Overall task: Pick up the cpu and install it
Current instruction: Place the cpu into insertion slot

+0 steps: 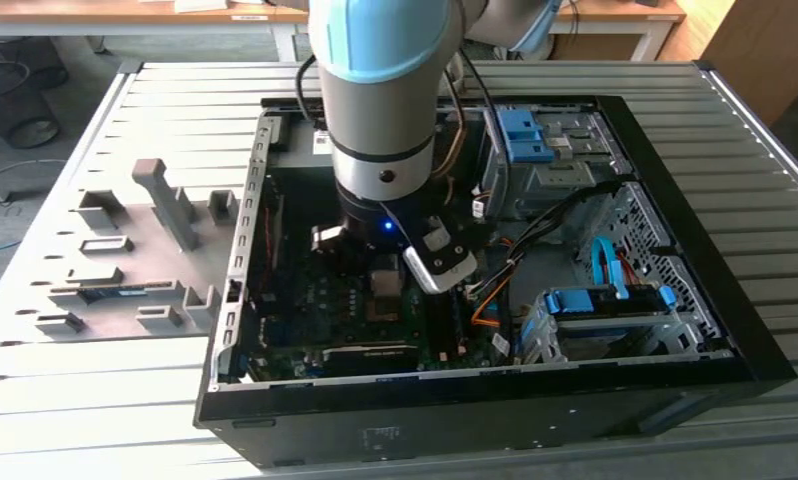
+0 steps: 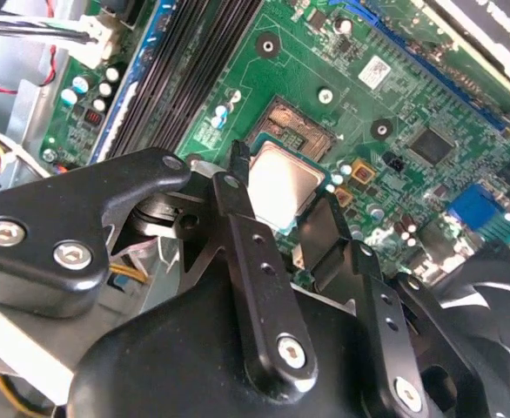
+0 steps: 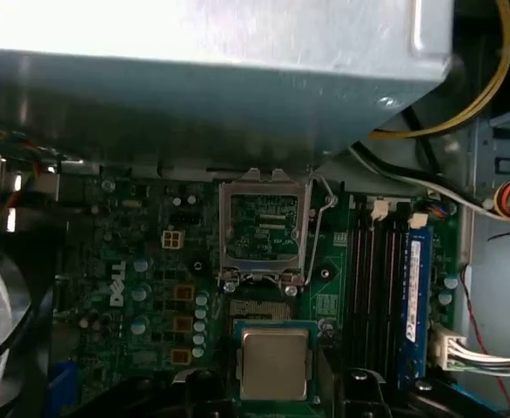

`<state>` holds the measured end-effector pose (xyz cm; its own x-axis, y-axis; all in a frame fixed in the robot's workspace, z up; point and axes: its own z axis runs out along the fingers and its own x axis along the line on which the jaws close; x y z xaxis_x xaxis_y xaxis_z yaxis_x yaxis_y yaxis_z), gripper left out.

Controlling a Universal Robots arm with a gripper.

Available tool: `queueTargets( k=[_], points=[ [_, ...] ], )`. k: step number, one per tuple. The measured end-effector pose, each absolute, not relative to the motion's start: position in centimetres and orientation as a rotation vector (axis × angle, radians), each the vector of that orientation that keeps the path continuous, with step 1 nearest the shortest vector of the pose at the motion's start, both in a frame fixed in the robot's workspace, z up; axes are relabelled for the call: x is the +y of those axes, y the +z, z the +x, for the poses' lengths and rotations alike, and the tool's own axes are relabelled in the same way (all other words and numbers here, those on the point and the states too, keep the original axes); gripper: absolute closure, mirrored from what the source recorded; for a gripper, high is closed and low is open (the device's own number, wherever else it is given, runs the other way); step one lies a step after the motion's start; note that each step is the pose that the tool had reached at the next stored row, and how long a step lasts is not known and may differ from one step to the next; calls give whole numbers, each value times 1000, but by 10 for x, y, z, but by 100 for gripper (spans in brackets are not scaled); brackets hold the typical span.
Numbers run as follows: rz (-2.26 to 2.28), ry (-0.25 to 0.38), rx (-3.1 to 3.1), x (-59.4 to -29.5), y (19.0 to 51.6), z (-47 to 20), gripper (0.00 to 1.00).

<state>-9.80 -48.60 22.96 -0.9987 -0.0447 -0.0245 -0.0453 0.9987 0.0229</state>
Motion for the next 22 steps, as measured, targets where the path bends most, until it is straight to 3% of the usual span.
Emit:
queueTargets(
  k=[22],
  points=[
    [29, 35, 3117, -489, 196, -101, 53]
  ],
)
